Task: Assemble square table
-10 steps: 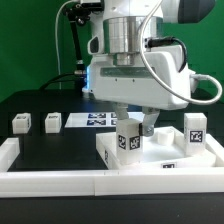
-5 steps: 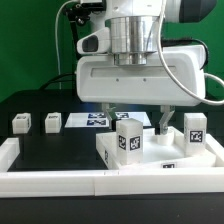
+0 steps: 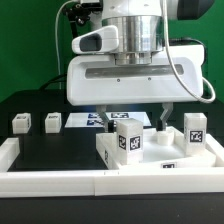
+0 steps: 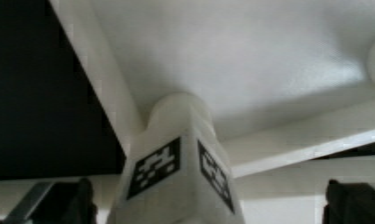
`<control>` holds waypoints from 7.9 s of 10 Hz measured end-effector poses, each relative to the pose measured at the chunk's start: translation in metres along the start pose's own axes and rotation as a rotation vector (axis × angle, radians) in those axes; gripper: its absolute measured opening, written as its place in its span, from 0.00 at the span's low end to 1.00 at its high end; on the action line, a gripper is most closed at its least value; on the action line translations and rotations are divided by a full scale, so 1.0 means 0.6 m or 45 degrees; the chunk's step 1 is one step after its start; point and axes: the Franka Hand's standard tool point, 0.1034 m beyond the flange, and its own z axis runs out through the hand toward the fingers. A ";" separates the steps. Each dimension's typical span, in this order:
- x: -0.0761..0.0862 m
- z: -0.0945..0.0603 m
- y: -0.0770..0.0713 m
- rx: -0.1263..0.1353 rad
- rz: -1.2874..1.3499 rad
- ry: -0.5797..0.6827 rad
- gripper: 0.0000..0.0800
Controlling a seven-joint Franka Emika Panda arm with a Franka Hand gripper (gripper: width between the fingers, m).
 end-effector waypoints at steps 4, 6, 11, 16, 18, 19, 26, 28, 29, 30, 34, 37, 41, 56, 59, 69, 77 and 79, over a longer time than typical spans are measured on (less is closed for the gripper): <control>0.000 0.000 0.010 -0.028 -0.325 -0.006 0.81; 0.003 -0.001 0.013 -0.042 -0.400 0.006 0.81; 0.003 -0.001 0.014 -0.047 -0.396 0.004 0.36; 0.002 0.000 0.014 -0.043 -0.204 0.008 0.37; 0.001 0.001 0.014 -0.034 0.050 0.016 0.37; 0.001 0.001 0.014 -0.033 0.164 0.018 0.37; -0.001 0.002 0.010 -0.032 0.681 0.030 0.38; -0.003 0.002 0.007 -0.046 0.901 0.040 0.40; -0.006 0.001 0.011 -0.065 0.952 0.032 0.41; -0.006 0.000 0.011 -0.068 0.957 0.033 0.41; -0.007 0.001 0.011 -0.068 0.951 0.032 0.77; -0.006 -0.005 0.004 -0.061 0.822 0.034 0.81; -0.017 -0.014 -0.016 -0.051 0.856 0.026 0.81; -0.091 -0.001 -0.050 -0.024 1.536 0.058 0.81; -0.149 0.015 -0.068 -0.029 1.796 0.019 0.81; -0.204 0.056 -0.073 -0.024 2.010 0.035 0.81; -0.204 0.074 -0.059 -0.057 1.965 0.001 0.44; -0.205 0.076 -0.050 -0.063 1.963 0.000 0.09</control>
Offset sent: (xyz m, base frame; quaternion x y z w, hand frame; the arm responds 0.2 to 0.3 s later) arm 0.0011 -0.0002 0.0020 -0.0063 -0.0020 -0.1105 0.9939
